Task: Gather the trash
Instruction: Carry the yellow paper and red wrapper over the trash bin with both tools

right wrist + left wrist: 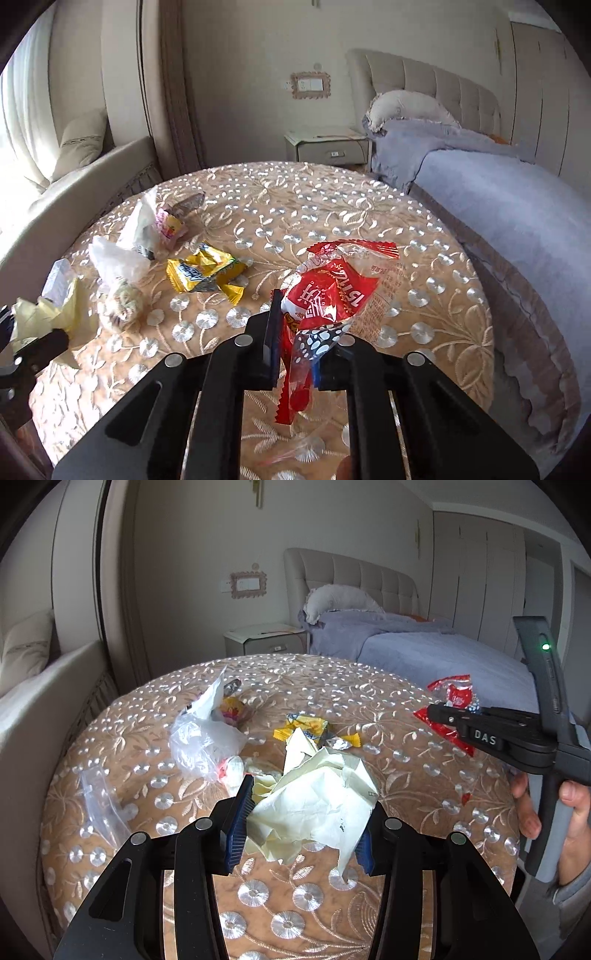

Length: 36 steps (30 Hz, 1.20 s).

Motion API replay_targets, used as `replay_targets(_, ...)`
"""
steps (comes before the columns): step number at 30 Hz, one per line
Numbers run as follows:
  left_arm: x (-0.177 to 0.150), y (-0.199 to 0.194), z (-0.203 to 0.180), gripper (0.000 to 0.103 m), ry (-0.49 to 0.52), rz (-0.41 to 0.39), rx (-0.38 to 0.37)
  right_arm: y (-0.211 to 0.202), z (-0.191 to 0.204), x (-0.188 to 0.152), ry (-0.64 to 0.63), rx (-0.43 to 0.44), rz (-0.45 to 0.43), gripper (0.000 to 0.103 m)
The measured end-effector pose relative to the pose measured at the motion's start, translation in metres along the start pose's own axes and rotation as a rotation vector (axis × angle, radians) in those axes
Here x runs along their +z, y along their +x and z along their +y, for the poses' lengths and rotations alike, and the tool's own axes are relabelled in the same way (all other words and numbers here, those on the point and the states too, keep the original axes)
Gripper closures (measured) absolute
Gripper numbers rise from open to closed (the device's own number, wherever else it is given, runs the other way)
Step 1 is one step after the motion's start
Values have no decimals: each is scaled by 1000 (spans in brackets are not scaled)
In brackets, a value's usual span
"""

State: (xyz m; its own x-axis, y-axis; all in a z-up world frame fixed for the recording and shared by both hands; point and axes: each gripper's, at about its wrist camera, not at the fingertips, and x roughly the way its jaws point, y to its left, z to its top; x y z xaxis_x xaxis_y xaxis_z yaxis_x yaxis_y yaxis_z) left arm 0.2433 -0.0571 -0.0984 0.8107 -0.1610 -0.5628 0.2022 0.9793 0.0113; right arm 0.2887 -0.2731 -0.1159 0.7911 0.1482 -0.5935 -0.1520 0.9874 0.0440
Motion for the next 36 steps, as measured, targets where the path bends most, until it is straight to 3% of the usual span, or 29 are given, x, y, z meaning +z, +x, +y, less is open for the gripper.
replay_targets(8, -1, -12, -41, 57, 49, -33, -79, -90, 15, -25, -162, -31, -134, 93)
replay_targets(15, -5, -30, -87, 57, 110, -58, -154, -141, 3, -48, -171, -64, -183, 93)
replay_targets(26, -14, -43, -158, 57, 213, -68, -263, -186, -38, -78, -103, -159, -211, 93)
replay_targets(36, -33, -27, -233, 57, 320, 2, -393, -206, -79, -110, -27, -234, -194, 93)
